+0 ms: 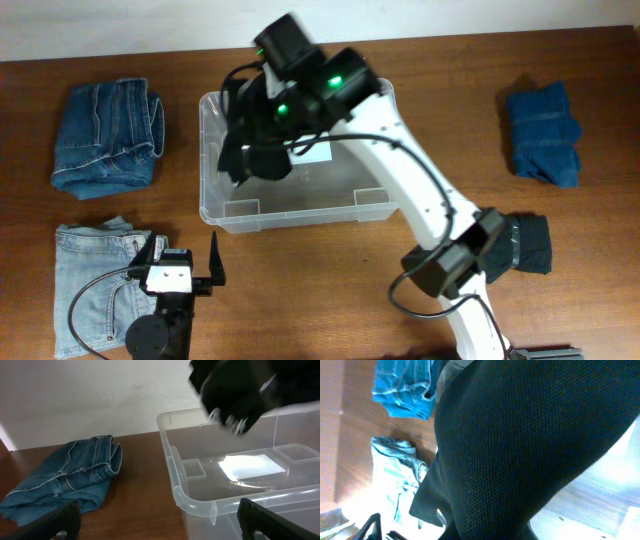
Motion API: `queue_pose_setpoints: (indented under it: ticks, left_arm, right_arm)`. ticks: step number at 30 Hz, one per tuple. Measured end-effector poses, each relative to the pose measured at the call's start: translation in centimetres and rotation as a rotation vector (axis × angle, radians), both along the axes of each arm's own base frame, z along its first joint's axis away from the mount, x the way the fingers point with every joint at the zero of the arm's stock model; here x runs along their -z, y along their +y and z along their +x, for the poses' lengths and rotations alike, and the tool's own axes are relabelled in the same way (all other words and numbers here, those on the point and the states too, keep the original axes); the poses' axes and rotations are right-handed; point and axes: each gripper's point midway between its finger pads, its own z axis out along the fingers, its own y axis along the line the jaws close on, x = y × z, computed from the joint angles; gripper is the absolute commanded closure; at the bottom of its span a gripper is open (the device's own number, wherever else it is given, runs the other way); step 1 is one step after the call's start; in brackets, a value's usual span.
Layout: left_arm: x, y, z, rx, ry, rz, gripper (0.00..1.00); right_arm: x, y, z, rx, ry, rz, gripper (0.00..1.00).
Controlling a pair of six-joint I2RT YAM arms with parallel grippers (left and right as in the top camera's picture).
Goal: Pack container
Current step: 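Carry the black garment left and lower it into the container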
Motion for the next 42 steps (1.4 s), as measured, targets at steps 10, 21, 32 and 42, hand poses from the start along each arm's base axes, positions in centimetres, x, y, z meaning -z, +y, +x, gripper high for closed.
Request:
queue_pose_setpoints:
  ticks: [10, 21, 32, 42]
  left_arm:
    - [0.0, 0.0, 0.0, 0.000, 0.000, 0.000, 0.01]
    - [0.0, 0.0, 0.0, 0.000, 0.000, 0.000, 0.01]
    - [0.0, 0.0, 0.0, 0.000, 0.000, 0.000, 0.01]
    - [0.0, 0.0, 0.0, 0.000, 0.000, 0.000, 0.01]
  right_arm:
    - [6.2, 1.0, 0.7, 0.046, 0.082, -0.102, 0.90]
    - [9.4, 2.1, 1.9, 0.046, 0.088, -0.104, 0.89]
    - [13.4, 3.9, 2.1, 0.013, 0.115, -0.051, 0.89]
    - [15.2, 4.3, 1.3, -0.002, 0.164, -0.029, 0.47]
